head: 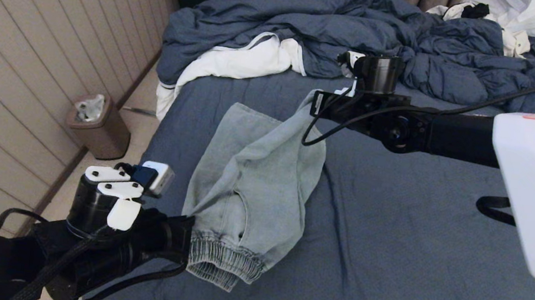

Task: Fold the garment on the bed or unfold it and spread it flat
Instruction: Fold the blue shorts

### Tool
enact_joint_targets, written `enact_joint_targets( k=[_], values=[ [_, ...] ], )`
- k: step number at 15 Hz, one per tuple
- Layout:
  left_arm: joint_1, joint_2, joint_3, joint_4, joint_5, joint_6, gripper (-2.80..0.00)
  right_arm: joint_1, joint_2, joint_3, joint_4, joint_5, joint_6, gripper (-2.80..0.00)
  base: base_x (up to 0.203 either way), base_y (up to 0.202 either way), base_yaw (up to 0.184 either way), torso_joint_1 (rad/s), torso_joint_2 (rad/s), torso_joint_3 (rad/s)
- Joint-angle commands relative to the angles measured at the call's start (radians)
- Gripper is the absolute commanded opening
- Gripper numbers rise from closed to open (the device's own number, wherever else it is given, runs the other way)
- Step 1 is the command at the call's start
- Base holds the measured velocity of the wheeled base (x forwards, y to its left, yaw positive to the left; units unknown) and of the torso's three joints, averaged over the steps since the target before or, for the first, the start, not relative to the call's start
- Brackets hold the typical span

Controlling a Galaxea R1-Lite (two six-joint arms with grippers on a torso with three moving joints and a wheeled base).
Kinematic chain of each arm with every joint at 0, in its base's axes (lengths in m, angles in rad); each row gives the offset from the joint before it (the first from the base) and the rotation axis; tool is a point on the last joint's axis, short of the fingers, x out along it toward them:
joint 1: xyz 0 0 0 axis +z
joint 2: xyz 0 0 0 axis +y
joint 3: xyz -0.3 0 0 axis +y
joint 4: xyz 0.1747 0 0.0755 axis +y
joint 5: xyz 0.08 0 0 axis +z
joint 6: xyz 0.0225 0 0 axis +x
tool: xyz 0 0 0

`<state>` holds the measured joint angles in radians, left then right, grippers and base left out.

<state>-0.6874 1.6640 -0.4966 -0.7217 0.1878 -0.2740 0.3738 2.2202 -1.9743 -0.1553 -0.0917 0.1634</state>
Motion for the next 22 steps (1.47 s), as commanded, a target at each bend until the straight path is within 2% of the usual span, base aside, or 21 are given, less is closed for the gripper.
enact_joint_targets(
  k=[1,8,11,12,15,18,20,22],
  values=[
    [0.003,0.012,0.054,-0.050,-0.002,-0.002,-2.80,0.005,0.010,0.000,-0.001,0.001,0.000,-2.80,0.000,0.000,0.000,0.000,0.00,0.000],
    [0.004,0.120,0.052,-0.136,-0.033,-0.005,-2.80,0.011,0.030,-0.002,-0.021,0.013,-0.036,-2.80,0.000,0.000,0.000,0.000,0.00,0.000],
    [0.032,0.190,0.057,-0.264,-0.033,0.000,-2.80,0.011,0.030,0.000,-0.021,0.023,-0.048,-2.80,0.000,0.000,0.000,0.000,0.00,0.000],
    [0.046,0.201,0.058,-0.269,-0.033,0.001,0.00,0.011,0.032,0.000,-0.021,0.026,-0.050,-2.80,0.000,0.000,0.000,0.000,0.00,0.000],
    [0.121,0.213,0.059,-0.280,-0.048,0.006,0.00,0.011,0.057,0.000,-0.033,0.027,-0.050,-2.80,0.000,0.000,0.000,0.000,0.00,0.000],
    [0.206,0.168,0.095,-0.281,-0.091,0.022,0.00,0.013,0.073,0.000,-0.059,0.027,-0.050,-2.80,0.000,0.000,0.000,0.000,0.00,0.000],
    [0.221,0.129,0.124,-0.295,-0.100,0.034,0.00,0.013,0.078,0.000,-0.059,0.029,-0.050,-2.80,0.000,0.000,0.000,0.000,0.00,0.000],
    [0.202,0.080,0.125,-0.292,-0.102,0.045,0.00,0.018,0.079,0.000,-0.057,0.029,-0.050,-2.80,0.000,0.000,0.000,0.000,0.00,0.000]
  ],
)
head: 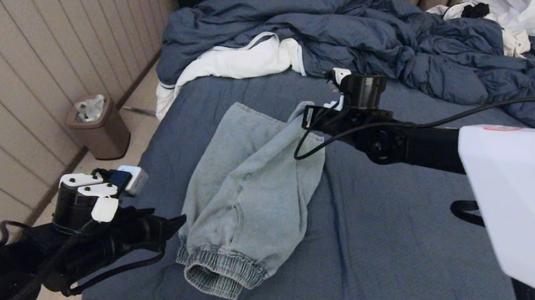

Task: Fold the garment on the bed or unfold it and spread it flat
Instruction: Fold the blue shorts

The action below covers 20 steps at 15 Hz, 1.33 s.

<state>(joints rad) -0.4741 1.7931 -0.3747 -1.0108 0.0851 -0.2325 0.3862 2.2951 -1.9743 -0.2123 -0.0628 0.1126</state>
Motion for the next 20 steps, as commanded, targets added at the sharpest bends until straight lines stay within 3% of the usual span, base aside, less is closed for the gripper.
enact_joint_targets(
  k=[1,4,6,8,17,20],
  values=[
    [-0.052,-0.056,-0.001,-0.001,0.005,0.011,0.00,0.012,0.008,0.000,0.001,0.000,0.001,-2.80,0.000,0.000,0.000,0.000,0.00,0.000],
    [-0.185,-0.047,-0.026,0.029,0.035,0.020,0.00,0.030,0.042,0.000,-0.001,-0.005,0.001,-2.80,0.000,0.000,0.000,0.000,0.00,0.000],
    [-0.227,-0.041,-0.042,0.052,0.057,0.019,0.00,0.030,0.058,0.000,-0.001,-0.012,0.001,-2.80,0.000,0.000,0.000,0.000,0.00,0.000],
    [-0.229,-0.040,-0.034,0.049,0.059,0.018,0.00,0.030,0.063,0.000,-0.001,-0.007,0.001,0.00,0.000,0.000,0.000,0.000,0.00,0.000],
    [-0.221,-0.080,-0.037,0.043,0.067,0.012,0.00,0.020,-0.018,0.004,0.012,-0.015,0.010,0.00,0.000,0.000,0.000,0.000,0.00,0.000],
    [-0.176,-0.088,-0.066,0.043,0.102,0.010,0.00,0.025,-0.052,0.017,0.131,-0.088,0.083,0.00,0.000,0.000,0.000,0.000,0.00,0.000]
  ],
)
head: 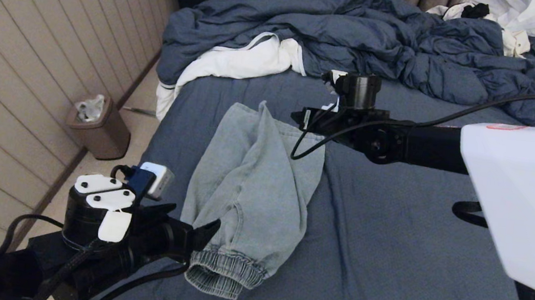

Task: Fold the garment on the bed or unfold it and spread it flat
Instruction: Fold the blue shorts

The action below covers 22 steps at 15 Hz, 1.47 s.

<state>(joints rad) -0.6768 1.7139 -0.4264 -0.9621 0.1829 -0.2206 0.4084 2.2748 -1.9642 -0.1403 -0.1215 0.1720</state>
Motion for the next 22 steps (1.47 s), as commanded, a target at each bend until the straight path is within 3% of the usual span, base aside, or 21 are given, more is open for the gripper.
enact_joint_targets(
  k=[1,2,3,8,10,11,14,16,20,22],
  values=[
    [0.057,-0.010,-0.020,-0.006,0.004,-0.005,0.00,0.005,-0.051,0.025,0.131,-0.057,0.056,-2.80,0.000,0.000,0.000,0.000,0.00,0.000],
    [0.072,-0.017,-0.020,-0.002,0.003,-0.018,0.00,0.006,-0.075,0.064,0.181,-0.068,0.090,-2.80,0.000,0.000,0.000,0.000,0.00,0.000],
    [0.072,-0.019,-0.011,0.003,0.002,-0.031,-2.80,0.009,-0.103,0.111,0.222,-0.068,0.115,-2.80,0.000,0.000,0.000,0.000,0.00,0.000],
    [0.094,-0.018,-0.020,0.053,-0.052,-0.112,-2.80,0.096,-0.181,0.290,0.362,-0.019,0.211,-2.80,0.000,0.000,0.000,0.000,0.00,0.000],
    [0.119,-0.036,-0.034,0.129,-0.123,-0.180,-2.80,0.128,-0.180,0.301,0.400,-0.015,0.250,-2.80,0.000,0.000,0.000,0.000,0.00,0.000],
    [0.127,-0.041,-0.038,0.156,-0.156,-0.215,-2.80,0.140,-0.177,0.301,0.418,-0.012,0.259,-2.80,0.000,0.000,0.000,0.000,0.00,0.000],
    [0.171,-0.011,-0.052,0.172,-0.177,-0.243,-2.80,0.145,-0.158,0.305,0.417,0.011,0.252,-2.80,0.000,0.000,0.000,0.000,0.00,0.000],
    [0.198,0.021,-0.072,0.172,-0.193,-0.294,-2.80,0.195,-0.160,0.321,0.415,0.004,0.245,-2.80,0.000,0.000,0.000,0.000,0.00,0.000],
    [0.209,0.010,-0.063,0.174,-0.226,-0.305,-2.80,0.272,-0.183,0.340,0.443,0.012,0.238,-2.80,0.000,0.000,0.000,0.000,0.00,0.000],
    [0.212,0.014,-0.061,0.174,-0.226,-0.316,-2.80,0.306,-0.176,0.313,0.536,0.014,0.297,-2.80,0.000,0.000,0.000,0.000,0.00,0.000]
  ],
)
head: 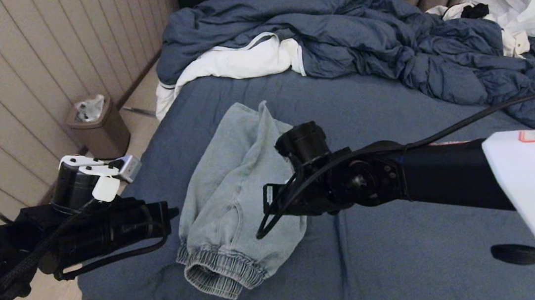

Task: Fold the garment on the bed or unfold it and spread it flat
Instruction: Fold the blue shorts

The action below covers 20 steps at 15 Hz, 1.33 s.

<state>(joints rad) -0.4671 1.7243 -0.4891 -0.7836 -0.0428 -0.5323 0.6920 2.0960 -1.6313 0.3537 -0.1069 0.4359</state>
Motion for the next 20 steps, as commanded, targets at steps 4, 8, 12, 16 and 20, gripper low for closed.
enact_joint_targets(
  k=[4,8,12,16,20],
  values=[
    [-0.004,0.051,-0.016,-0.005,-0.021,-0.004,-2.80,0.003,0.006,-0.095,0.051,-0.004,0.083,-2.80,0.000,0.000,0.000,0.000,0.00,0.000],
    [-0.021,0.180,-0.084,-0.003,-0.035,0.025,-2.80,-0.125,-0.028,-0.078,0.048,-0.007,0.072,-2.80,0.000,0.000,0.000,0.000,0.00,0.000],
    [-0.047,0.244,-0.181,0.009,-0.037,0.107,-2.80,-0.253,-0.053,-0.137,0.050,0.043,0.026,-2.80,0.000,0.000,0.000,0.000,0.00,0.000],
    [-0.064,0.242,-0.181,0.015,-0.034,0.114,0.00,-0.275,-0.040,-0.177,0.051,0.050,0.001,-2.80,0.000,0.000,0.000,0.000,0.00,0.000],
    [-0.061,0.248,-0.160,0.008,-0.029,0.123,0.00,-0.287,-0.032,-0.185,0.047,0.052,-0.007,-2.80,0.000,0.000,0.000,0.000,0.00,0.000]
  ],
)
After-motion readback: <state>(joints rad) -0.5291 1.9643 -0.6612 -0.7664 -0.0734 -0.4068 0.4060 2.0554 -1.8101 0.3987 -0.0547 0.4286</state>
